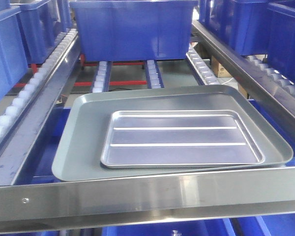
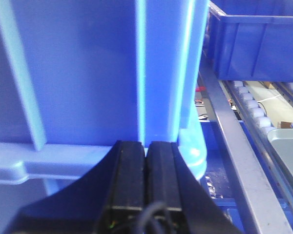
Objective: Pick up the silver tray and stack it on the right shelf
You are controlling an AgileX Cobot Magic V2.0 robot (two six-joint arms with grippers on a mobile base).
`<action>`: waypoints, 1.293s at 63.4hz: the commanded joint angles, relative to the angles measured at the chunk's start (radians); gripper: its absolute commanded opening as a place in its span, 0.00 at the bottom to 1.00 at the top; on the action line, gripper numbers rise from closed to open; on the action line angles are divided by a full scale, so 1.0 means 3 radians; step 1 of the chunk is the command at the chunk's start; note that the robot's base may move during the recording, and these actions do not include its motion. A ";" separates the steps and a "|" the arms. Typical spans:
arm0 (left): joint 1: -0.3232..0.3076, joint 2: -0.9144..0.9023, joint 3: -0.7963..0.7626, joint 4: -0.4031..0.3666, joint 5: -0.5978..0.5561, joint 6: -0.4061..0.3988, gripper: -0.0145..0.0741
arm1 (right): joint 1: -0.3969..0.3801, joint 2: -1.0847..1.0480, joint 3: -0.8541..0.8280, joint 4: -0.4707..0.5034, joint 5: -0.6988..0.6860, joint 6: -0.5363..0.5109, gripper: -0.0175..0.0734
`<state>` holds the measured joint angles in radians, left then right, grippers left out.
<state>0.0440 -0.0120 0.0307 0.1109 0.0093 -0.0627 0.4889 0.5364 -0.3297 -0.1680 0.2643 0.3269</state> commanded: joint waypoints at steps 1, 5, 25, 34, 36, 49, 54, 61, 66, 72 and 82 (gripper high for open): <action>0.0004 -0.0041 0.0082 -0.0023 -0.0297 -0.0008 0.05 | -0.0141 -0.0166 -0.0098 -0.0029 -0.0202 -0.0228 0.25; 0.0004 -0.0041 0.0082 -0.0023 -0.0297 -0.0008 0.05 | -0.0357 -0.0345 -0.0052 0.0006 -0.0170 -0.0318 0.25; 0.0004 -0.0041 0.0082 -0.0023 -0.0297 -0.0008 0.05 | -0.1558 -0.1495 0.0848 0.0262 -0.0647 -0.0349 0.25; 0.0004 -0.0041 0.0082 -0.0023 -0.0297 -0.0008 0.05 | -0.1583 -0.1889 0.1150 0.0262 -0.0753 -0.0457 0.25; 0.0004 -0.0041 0.0082 -0.0023 -0.0297 -0.0008 0.05 | -0.1583 -0.1873 0.1193 0.0262 -0.0822 -0.0471 0.25; 0.0004 -0.0034 0.0082 -0.0023 -0.0297 -0.0008 0.05 | -0.1583 -0.1883 0.1200 0.0262 -0.1116 -0.0591 0.25; 0.0004 -0.0034 0.0082 -0.0023 -0.0297 -0.0008 0.05 | -0.1583 -0.1883 0.1200 0.0262 -0.1182 -0.0605 0.25; 0.0004 -0.0034 0.0082 -0.0023 -0.0297 -0.0008 0.05 | -0.1583 -0.1883 0.1200 0.0262 -0.1162 -0.0605 0.25; 0.0004 -0.0034 0.0082 -0.0023 -0.0297 -0.0008 0.05 | -0.1583 -0.1883 0.1200 0.0262 -0.1162 -0.0605 0.25; 0.0004 -0.0034 0.0082 -0.0023 -0.0297 -0.0008 0.05 | -0.1583 -0.1883 0.1200 0.0262 -0.1166 -0.0605 0.25; 0.0004 -0.0034 0.0082 -0.0023 -0.0297 -0.0008 0.05 | -0.1583 -0.1883 0.1200 0.0262 -0.1166 -0.0605 0.25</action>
<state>0.0440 -0.0120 0.0307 0.1109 0.0113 -0.0627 0.0204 -0.0115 0.0302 -0.0895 0.0163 0.1576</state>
